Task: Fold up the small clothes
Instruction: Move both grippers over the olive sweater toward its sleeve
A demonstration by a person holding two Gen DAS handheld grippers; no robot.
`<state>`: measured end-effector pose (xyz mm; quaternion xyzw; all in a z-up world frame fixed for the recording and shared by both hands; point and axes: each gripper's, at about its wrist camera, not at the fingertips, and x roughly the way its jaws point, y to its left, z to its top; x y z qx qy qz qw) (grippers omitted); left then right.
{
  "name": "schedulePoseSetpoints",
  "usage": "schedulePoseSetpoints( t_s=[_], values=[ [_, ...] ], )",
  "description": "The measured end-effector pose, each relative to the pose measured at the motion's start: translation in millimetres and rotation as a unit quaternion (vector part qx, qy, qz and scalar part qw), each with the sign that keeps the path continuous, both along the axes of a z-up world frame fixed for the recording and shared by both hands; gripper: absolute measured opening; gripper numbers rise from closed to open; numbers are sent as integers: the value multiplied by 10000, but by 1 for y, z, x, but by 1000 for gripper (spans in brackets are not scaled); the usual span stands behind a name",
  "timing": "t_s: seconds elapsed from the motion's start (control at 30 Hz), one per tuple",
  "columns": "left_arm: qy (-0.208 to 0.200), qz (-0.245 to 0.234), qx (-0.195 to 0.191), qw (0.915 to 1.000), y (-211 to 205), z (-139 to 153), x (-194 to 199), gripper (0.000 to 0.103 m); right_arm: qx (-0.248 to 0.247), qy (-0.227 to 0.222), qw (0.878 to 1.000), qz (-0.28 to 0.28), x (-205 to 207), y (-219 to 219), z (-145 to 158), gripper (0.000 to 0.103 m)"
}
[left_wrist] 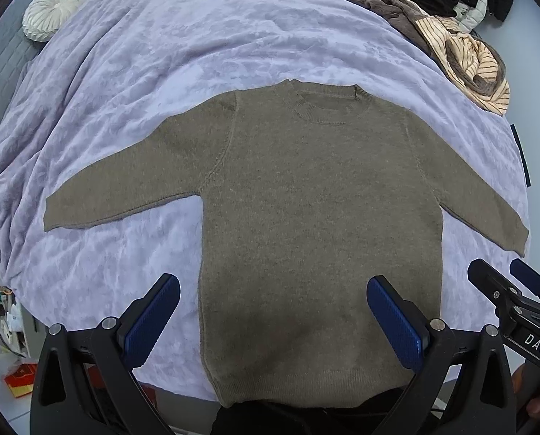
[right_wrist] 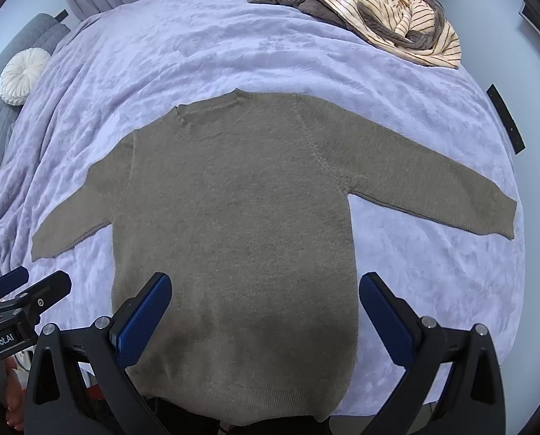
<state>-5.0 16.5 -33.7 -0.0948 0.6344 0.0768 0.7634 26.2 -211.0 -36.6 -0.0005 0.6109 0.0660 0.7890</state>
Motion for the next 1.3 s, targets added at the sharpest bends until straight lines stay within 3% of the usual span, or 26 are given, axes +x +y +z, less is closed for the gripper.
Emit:
schedulePoseSetpoints(
  t_s=[0.4, 0.83, 1.0, 1.3],
  values=[
    [6, 237, -103, 9997, 12, -8, -9, 103, -54, 71, 9999, -69, -4, -9, -4, 103],
    [-6, 283, 306, 9991, 35, -26, -28, 103, -190, 188, 9994, -239, -2, -13, -14, 103],
    [88, 439, 236, 9987, 46, -37, -40, 103, -482, 201, 9986, -111, -12, 0, -24, 103],
    [100, 643, 140, 9978, 59, -44, -54, 103, -447, 285, 9986, -49, -20, 11, -25, 103]
  ],
)
